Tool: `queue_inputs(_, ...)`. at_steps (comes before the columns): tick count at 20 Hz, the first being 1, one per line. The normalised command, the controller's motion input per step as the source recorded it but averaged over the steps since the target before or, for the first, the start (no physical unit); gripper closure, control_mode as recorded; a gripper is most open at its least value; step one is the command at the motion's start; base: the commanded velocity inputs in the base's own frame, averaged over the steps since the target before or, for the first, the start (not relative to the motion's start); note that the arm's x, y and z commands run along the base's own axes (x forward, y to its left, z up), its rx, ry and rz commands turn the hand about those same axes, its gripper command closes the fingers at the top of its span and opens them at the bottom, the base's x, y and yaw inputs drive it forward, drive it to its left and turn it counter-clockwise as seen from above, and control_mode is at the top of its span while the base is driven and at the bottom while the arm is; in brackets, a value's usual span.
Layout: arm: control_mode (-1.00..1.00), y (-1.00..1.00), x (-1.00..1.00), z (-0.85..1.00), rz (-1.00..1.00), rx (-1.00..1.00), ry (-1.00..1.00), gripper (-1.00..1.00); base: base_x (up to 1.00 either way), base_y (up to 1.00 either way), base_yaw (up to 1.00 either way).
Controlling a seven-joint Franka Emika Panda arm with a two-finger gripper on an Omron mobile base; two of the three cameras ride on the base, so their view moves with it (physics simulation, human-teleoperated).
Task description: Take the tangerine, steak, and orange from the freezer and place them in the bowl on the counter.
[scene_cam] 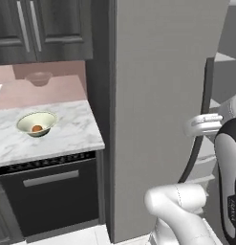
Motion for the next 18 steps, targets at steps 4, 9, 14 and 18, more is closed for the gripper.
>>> queue_inputs(4, 1.00, 0.00, 0.00, 0.00, 0.00, 0.00, 0.00, -1.00, 0.11, -0.52, 0.01)
queue_inputs(9, 1.00, 0.00, 0.00, 0.00, 0.00, 0.00, 0.00, -1.00, 0.34, -0.29, 0.02)
queue_inputs(14, 1.00, 0.00, 0.00, 0.00, 0.00, 0.00, 0.00, -1.00, 0.56, -0.23, 0.01)
queue_inputs(18, 1.00, 0.00, 0.00, 0.00, 0.00, 0.00, 0.00, -1.00, 0.39, -0.24, 0.01)
